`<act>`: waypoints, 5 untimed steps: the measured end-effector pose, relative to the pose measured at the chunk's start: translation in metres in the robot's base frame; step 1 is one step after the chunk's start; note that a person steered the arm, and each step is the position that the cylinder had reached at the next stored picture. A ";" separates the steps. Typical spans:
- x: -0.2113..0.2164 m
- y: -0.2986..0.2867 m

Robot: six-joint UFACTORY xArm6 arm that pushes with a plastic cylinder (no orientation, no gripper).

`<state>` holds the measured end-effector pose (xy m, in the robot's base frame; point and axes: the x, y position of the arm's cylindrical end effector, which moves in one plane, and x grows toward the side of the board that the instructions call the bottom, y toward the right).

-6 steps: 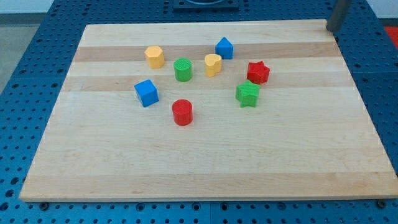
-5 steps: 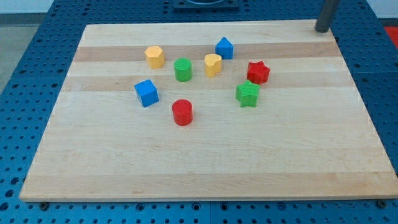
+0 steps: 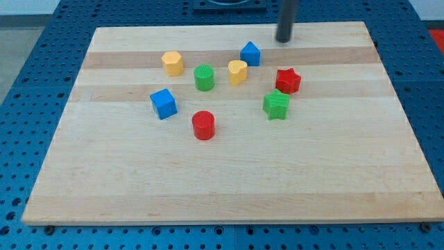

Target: Move the blue triangle top to the red star

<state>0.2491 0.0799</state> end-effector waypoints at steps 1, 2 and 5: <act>0.007 -0.053; 0.007 -0.071; 0.034 -0.023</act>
